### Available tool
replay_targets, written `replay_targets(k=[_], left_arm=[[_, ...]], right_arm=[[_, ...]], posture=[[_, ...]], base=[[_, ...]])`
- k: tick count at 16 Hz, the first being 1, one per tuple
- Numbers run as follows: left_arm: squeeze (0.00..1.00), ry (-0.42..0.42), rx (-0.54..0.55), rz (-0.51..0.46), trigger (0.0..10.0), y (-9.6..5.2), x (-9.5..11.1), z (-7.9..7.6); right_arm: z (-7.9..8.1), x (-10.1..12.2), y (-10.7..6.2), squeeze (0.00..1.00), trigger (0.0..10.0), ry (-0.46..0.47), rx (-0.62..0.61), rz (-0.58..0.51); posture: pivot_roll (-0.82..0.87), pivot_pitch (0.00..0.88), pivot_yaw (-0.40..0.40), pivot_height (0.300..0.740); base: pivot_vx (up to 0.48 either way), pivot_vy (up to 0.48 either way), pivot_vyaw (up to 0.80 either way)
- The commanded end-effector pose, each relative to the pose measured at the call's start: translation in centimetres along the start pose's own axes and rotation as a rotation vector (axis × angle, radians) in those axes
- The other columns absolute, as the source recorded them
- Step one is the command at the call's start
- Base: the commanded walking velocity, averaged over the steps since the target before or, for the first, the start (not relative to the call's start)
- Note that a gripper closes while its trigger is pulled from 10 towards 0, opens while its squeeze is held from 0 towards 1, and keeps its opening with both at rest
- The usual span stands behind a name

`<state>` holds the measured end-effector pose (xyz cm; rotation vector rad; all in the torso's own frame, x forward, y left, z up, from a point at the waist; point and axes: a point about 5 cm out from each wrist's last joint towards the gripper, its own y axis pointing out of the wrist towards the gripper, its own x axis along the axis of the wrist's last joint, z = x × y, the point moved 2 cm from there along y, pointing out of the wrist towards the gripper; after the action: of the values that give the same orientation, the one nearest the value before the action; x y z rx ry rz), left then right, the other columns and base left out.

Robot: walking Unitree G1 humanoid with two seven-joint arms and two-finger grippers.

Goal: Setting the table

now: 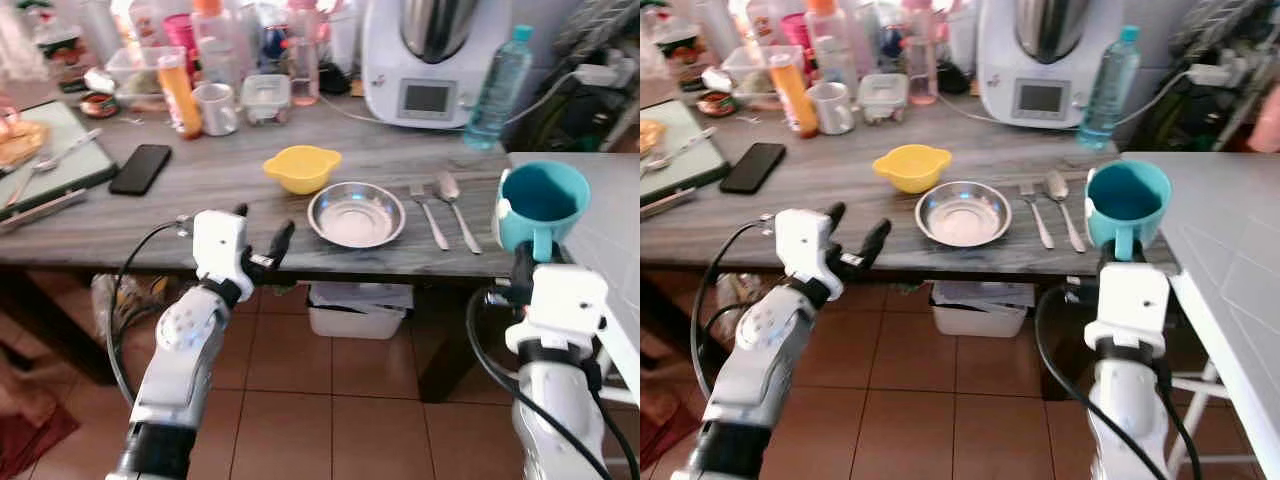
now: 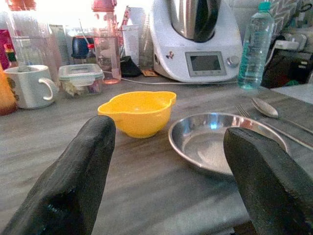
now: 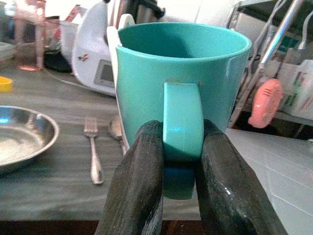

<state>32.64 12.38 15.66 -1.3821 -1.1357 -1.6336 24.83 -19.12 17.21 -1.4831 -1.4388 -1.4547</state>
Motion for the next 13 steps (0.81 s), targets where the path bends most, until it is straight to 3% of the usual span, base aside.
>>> replay_targets(k=[1, 3, 8, 9, 13], left_arm=[[0.00, 0.031, 0.005, 0.006, 10.0, -0.7, 0.2, 0.3], [0.00, 0.053, 0.013, 0.044, 10.0, -2.3, -0.5, 0.8], [0.00, 0.104, 0.026, 0.111, 10.0, -4.8, -1.7, 1.7], [0.00, 0.143, 0.050, 0.130, 10.0, -5.8, -2.0, 2.4], [0.00, 0.159, 0.063, 0.181, 10.0, -7.3, -2.9, 2.7]], right_arm=[[-0.3, 1.1, -0.3, 0.00, 10.0, 0.004, 0.000, -0.035], [-0.4, 1.0, -1.6, 0.00, 10.0, 0.000, 0.010, -0.013], [-0.9, 0.1, -4.1, 0.00, 10.0, -0.010, 0.017, 0.061], [-0.8, -0.2, -5.0, 0.00, 10.0, -0.009, 0.021, 0.085], [0.0, -0.6, -5.8, 0.00, 10.0, 0.015, 0.062, 0.114]], posture=[[0.05, 0.073, -0.005, 0.740], [0.06, 0.074, -0.012, 0.740], [0.06, 0.075, -0.008, 0.740], [0.06, 0.079, -0.003, 0.740], [0.08, 0.083, -0.008, 0.740]], base=[[0.000, 0.000, 0.00], [0.000, 0.000, 0.00], [0.000, 0.000, 0.00], [0.000, 0.000, 0.00], [0.000, 0.000, 0.00]])
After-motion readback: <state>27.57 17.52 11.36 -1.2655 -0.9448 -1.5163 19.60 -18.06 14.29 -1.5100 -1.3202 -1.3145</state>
